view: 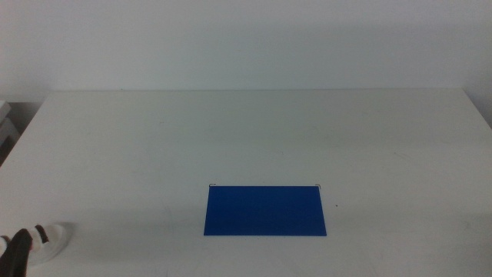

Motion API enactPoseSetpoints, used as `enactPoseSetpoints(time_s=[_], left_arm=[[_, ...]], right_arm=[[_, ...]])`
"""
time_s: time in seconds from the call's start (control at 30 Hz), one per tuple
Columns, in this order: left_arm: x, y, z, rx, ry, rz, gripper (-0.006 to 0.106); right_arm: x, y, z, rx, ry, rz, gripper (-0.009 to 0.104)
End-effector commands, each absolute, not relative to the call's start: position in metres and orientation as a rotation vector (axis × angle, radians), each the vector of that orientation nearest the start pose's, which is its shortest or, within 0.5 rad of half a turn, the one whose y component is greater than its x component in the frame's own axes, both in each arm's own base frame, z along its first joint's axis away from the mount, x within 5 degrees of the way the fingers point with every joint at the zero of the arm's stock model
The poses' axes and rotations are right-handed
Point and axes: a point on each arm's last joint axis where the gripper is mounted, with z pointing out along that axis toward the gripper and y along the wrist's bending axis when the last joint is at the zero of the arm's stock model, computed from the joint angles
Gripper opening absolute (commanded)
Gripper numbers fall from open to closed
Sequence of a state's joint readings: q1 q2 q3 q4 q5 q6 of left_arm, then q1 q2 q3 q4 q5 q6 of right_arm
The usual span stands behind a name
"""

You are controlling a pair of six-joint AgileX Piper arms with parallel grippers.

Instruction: Use one arm to grab the shoe from the table and place it on the mat.

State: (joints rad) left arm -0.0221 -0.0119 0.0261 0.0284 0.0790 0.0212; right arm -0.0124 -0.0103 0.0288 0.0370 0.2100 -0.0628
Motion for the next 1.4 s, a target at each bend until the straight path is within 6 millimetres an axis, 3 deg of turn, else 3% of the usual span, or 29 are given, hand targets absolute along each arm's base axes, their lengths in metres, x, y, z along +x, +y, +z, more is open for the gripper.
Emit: enactPoseSetpoints(time_s=[0.0, 0.4, 0.63, 0.8, 1.03, 1.37], left_arm=[[0.056, -0.001, 0.221, 0.039, 1.484, 0.002, 0.092], [0.084, -0.001, 0.319, 0.051, 1.705, 0.021, 0.092], [0.097, -0.001, 0.365, 0.074, 1.852, 0.049, 0.092], [0.103, 0.0, 0.388, 0.151, 1.964, 0.103, 0.092], [0.123, 0.0, 0.396, 0.253, 2.146, 0.147, 0.092], [0.153, -0.001, 0.366, 0.522, 2.426, 0.206, 0.092]], right_arm=[[0.055, 0.0, 0.192, -0.026, 1.615, -0.042, 0.064], [0.055, 0.0, 0.192, -0.026, 1.615, -0.042, 0.064], [0.055, 0.0, 0.192, -0.026, 1.615, -0.042, 0.064], [0.055, 0.0, 0.192, -0.026, 1.615, -0.042, 0.064], [0.055, 0.0, 0.192, -0.026, 1.615, -0.042, 0.064], [0.055, 0.0, 0.192, -0.026, 1.615, -0.042, 0.064]])
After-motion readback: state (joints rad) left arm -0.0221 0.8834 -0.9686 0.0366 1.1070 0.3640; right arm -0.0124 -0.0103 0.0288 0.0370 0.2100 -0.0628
